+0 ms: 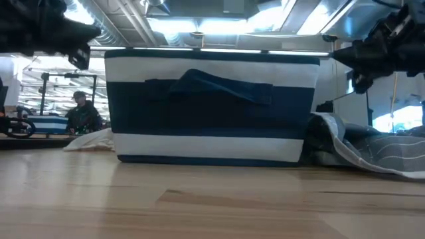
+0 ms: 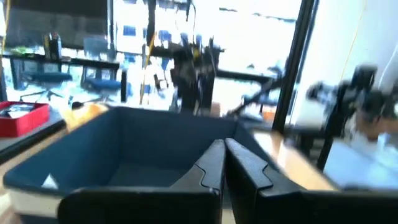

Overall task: Fold towel
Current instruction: Move the laundry organizer

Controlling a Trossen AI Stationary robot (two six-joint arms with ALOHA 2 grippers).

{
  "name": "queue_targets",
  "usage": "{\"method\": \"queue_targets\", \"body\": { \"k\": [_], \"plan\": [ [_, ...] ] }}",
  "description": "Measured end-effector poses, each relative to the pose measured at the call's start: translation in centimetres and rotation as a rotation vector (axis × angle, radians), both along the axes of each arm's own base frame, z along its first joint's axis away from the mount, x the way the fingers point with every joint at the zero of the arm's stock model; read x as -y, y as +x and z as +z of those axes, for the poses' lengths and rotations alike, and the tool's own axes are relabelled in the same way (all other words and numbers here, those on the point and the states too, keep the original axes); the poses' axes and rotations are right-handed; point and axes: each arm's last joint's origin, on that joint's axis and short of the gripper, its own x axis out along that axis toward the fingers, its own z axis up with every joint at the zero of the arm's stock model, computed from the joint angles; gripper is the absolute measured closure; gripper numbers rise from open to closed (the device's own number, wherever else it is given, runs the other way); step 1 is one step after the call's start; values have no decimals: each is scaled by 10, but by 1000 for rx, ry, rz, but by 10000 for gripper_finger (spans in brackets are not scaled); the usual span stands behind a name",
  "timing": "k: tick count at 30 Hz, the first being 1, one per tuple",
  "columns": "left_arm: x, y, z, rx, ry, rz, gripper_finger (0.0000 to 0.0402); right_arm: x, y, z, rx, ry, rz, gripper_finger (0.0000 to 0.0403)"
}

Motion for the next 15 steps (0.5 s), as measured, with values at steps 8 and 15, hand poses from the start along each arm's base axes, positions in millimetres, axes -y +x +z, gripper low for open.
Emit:
{"method": "queue_targets", "body": {
  "k": [8,15],
  "plan": [
    [-2,-3,20,201,54,63,396,5,-2,6,60,3,-187,395],
    [-6,12,41,94,146,281,396,6,-3,11,103,-69,-219,395]
  ]
}}
